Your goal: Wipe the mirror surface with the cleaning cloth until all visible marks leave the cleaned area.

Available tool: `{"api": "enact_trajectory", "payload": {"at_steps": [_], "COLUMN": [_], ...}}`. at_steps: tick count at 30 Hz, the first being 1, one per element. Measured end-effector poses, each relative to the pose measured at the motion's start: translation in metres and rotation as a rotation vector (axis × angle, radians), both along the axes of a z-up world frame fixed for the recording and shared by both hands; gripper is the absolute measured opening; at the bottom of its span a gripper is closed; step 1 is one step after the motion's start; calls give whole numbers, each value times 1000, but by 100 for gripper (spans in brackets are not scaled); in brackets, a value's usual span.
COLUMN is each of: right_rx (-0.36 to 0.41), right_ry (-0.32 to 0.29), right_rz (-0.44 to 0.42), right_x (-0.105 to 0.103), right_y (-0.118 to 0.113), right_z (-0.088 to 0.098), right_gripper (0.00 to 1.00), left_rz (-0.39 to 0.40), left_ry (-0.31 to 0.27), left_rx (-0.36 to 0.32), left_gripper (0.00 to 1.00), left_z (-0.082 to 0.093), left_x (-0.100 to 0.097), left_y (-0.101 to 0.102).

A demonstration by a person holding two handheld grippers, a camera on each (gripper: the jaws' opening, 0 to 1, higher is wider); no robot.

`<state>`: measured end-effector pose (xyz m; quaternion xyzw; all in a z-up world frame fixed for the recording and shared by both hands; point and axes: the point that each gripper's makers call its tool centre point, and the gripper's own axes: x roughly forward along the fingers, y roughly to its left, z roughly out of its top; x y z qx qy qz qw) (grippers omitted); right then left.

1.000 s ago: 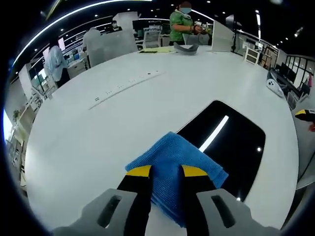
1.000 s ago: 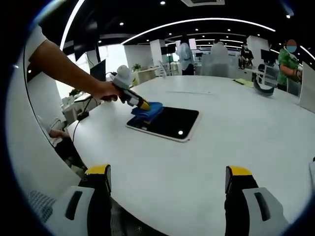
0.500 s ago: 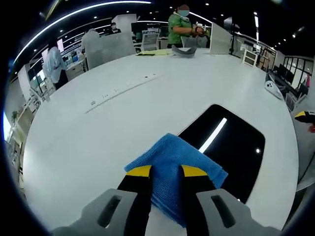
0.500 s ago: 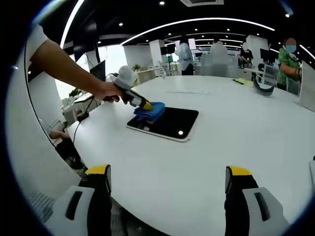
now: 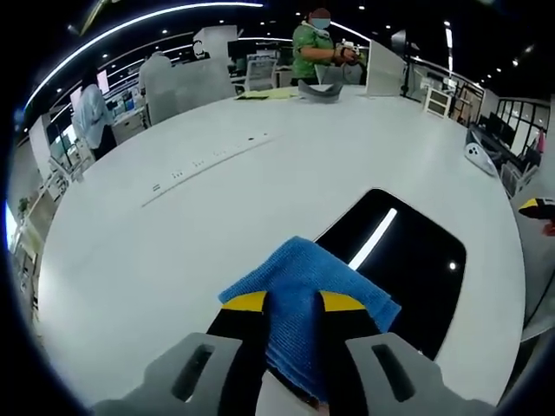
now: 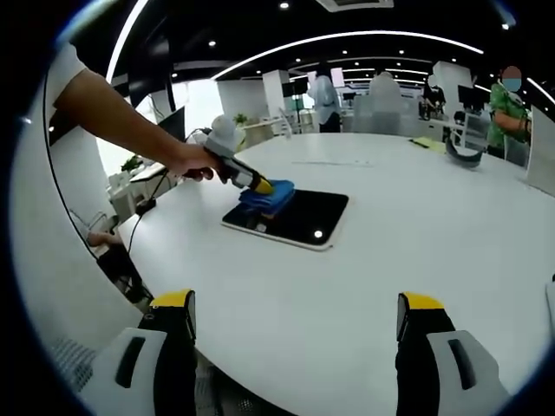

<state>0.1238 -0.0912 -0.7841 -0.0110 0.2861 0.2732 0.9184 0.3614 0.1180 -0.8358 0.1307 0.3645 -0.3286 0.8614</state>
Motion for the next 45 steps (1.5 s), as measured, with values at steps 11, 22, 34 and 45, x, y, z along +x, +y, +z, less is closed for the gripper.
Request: {"api": "enact_trajectory", "payload": {"at_steps": [11, 22, 34, 45], "right_rx": [8, 16, 29, 35], "right_ry": [-7, -13, -12, -16], "right_rz": [-4, -8, -15, -10], "right_x": [4, 8, 7, 6], "right_y": [-2, -3, -5, -4], "right_z": [3, 5, 3, 5], "right_gripper": [96, 96, 96, 96], "left_rz": [1, -4, 7, 2], "left_ry": [0, 0, 8, 16], "left_rx": [-8, -14, -14, -19], "left_gripper": [20, 21, 21, 22], "left_z": [0, 0, 0, 0], "left_x": [2, 0, 2, 3], "left_y": [-11, -30, -43, -57]}}
